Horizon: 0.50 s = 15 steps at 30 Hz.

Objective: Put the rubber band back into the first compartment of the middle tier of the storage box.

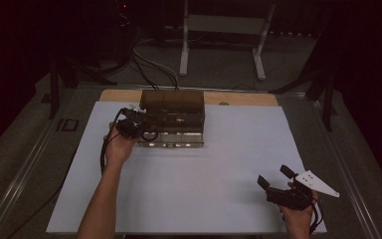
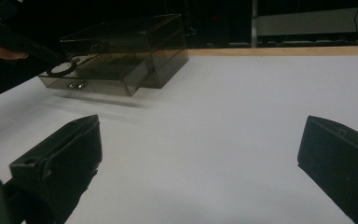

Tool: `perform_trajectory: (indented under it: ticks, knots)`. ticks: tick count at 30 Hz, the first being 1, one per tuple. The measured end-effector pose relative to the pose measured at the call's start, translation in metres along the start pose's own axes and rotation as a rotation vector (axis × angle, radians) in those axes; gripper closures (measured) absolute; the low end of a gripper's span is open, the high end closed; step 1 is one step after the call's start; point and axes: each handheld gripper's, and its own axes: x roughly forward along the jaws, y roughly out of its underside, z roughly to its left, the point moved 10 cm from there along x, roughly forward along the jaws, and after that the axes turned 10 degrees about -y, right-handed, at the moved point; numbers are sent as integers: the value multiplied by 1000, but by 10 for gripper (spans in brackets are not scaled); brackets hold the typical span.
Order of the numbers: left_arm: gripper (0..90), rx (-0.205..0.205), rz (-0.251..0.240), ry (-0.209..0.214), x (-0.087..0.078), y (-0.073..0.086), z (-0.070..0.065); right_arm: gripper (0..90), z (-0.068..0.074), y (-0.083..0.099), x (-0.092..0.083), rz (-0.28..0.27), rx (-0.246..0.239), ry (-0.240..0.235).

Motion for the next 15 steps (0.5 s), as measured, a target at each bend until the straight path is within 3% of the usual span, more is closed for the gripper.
perform_trajectory:
  ticks: [5, 15]
  knots:
    - [864, 30, 25, 10, 3, 4, -4, 0, 0, 0, 0, 0, 0, 1]
    - [864, 44, 46, 20, 7, 7, -9, 0, 0, 0, 0, -1, -1, 2]
